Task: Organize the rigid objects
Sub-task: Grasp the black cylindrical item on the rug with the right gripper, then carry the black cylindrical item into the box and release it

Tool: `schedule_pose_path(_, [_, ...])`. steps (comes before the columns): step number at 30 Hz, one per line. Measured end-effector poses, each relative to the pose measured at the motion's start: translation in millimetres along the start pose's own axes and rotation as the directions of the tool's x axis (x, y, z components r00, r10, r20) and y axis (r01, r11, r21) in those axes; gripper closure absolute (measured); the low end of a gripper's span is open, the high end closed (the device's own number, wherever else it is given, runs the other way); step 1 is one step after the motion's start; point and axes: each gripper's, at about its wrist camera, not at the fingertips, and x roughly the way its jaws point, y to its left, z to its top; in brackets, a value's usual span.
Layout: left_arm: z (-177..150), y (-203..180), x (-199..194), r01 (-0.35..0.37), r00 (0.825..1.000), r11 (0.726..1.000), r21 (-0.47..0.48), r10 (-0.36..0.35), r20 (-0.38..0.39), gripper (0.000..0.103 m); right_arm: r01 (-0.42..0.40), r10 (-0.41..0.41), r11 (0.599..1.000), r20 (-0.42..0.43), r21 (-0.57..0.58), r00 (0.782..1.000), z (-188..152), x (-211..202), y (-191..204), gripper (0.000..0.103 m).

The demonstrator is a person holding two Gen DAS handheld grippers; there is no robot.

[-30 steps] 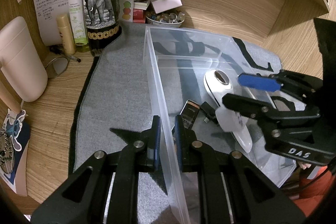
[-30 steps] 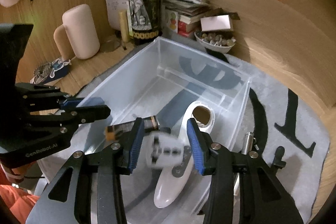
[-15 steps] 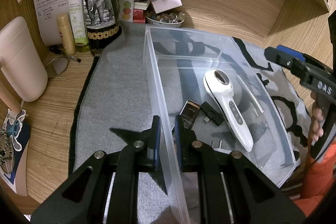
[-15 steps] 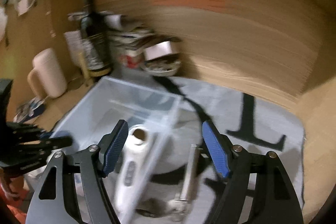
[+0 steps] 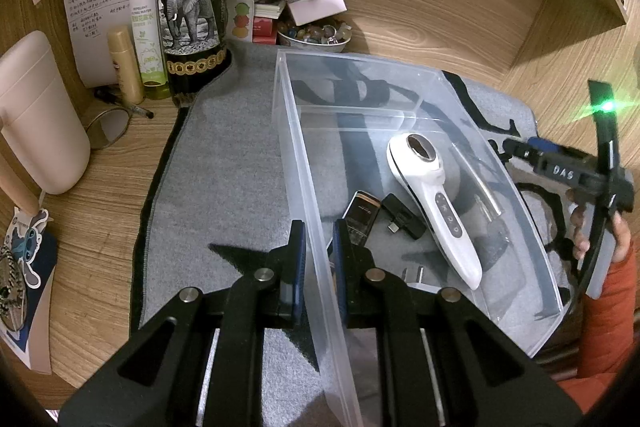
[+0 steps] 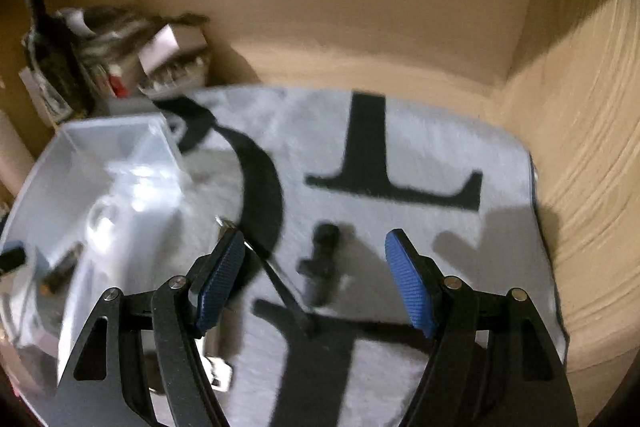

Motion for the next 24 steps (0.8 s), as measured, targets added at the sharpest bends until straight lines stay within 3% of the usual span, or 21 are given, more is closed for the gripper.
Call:
schedule_pose_path(4, [0, 0, 0, 0.0, 1.0, 1.0, 0.0, 0.0, 0.0, 0.09, -0.003, 0.003, 1.0, -0.041, 0.01, 0.999, -8, 11, -6, 0.033])
schedule_pose_path(6, [0, 0, 0, 0.001, 1.0, 1.0, -0.002, -0.001, 0.001, 0.09, 0.0, 0.002, 1.0, -0.055, 0.022, 0.998, -9, 16, -9, 0.038])
schedule_pose_path(12, [0, 0, 0, 0.0, 1.0, 1.0, 0.0, 0.0, 0.0, 0.09, -0.024, 0.028, 0.999, -0.102, 0.048, 0.994, -12, 31, -14, 0.062])
schedule_pose_path(15, [0, 0, 0, 0.001, 1.0, 1.0, -0.001, -0.001, 0.0, 0.09, -0.029, 0.034, 0.999, -0.101, 0.042, 0.994, -13, 32, -13, 0.079])
schedule_pose_path(24, [0, 0, 0, 0.0, 1.0, 1.0, 0.0, 0.0, 0.0, 0.09, -0.033, 0.033, 0.999, -0.016, 0.001, 0.999, -7, 6, -5, 0.081])
